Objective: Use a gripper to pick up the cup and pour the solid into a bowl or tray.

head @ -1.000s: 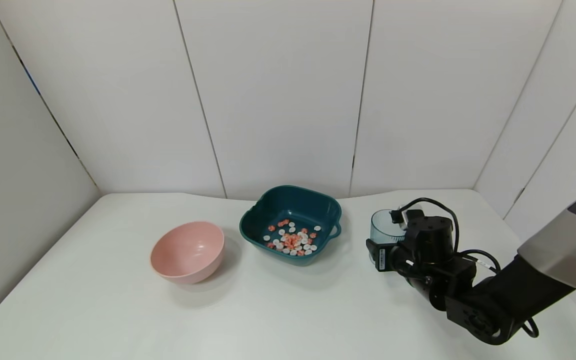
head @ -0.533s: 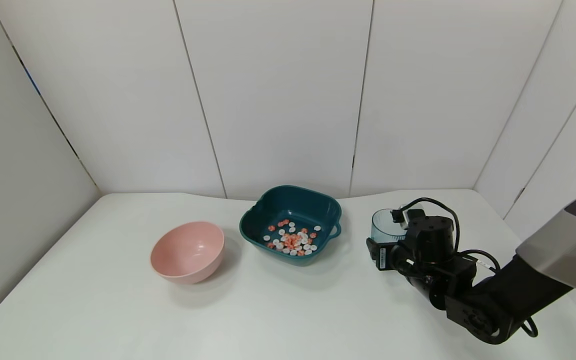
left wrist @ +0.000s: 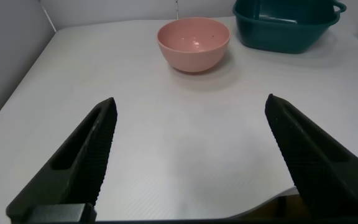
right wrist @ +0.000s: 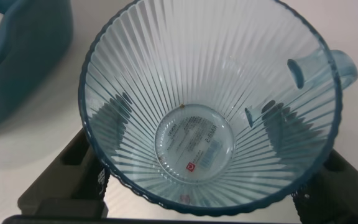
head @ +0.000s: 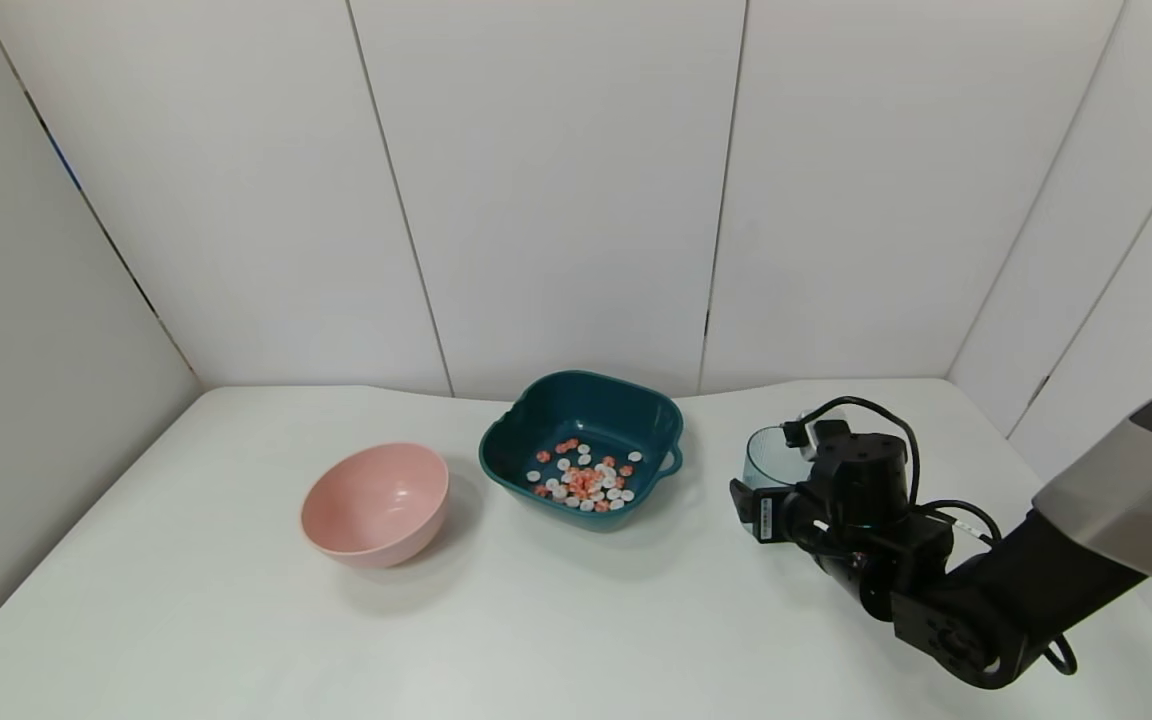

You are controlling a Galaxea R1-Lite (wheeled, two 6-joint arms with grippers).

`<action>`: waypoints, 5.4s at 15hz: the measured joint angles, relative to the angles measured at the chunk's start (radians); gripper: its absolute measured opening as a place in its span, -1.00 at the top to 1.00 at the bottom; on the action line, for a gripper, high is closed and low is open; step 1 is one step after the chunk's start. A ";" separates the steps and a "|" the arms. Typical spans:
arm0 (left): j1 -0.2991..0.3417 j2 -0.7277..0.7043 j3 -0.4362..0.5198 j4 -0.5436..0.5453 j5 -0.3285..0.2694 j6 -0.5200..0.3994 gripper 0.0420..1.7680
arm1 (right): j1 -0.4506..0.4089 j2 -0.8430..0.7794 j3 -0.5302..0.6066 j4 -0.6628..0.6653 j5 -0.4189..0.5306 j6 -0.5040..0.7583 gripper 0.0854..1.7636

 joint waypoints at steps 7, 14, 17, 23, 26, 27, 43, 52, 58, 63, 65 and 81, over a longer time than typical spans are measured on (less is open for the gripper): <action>0.000 0.000 0.000 0.000 0.000 0.000 -0.94 | -0.011 -0.030 0.014 0.021 0.055 -0.005 -0.89; 0.000 0.000 0.000 0.000 0.000 0.000 -0.94 | -0.012 -0.148 0.020 0.229 0.113 -0.006 -0.92; 0.000 0.000 0.000 0.000 0.000 0.000 -0.94 | -0.012 -0.193 0.019 0.300 0.114 -0.006 -0.92; 0.000 0.000 0.000 0.000 0.000 0.000 -0.94 | -0.010 -0.342 0.027 0.546 0.189 -0.011 -0.92; 0.000 0.000 0.000 0.000 0.000 0.000 -0.94 | -0.010 -0.491 0.020 0.737 0.226 -0.037 -0.92; 0.000 0.000 0.000 0.000 0.000 0.000 -0.94 | -0.009 -0.545 0.018 0.794 0.229 -0.045 -0.92; 0.000 0.000 0.000 0.000 0.000 0.000 -0.94 | -0.069 -1.360 0.036 1.271 0.169 -0.184 -0.92; 0.000 0.000 0.000 0.000 0.000 0.000 -0.94 | -0.152 -1.604 0.093 1.285 -0.068 -0.201 -0.92; 0.000 0.000 0.000 0.000 0.000 0.000 -0.94 | -0.325 -1.731 0.159 1.283 -0.046 -0.201 -0.92; 0.000 0.000 0.000 0.000 0.000 0.000 -0.94 | -0.437 -1.831 0.242 1.282 0.095 -0.201 -0.92; 0.000 0.000 0.000 0.000 0.000 0.000 -0.94 | -0.453 -1.883 0.293 1.273 0.174 -0.200 -0.92; 0.000 0.000 0.000 0.000 0.000 0.000 -0.94 | -0.475 -2.168 0.752 0.970 0.315 -0.244 -0.92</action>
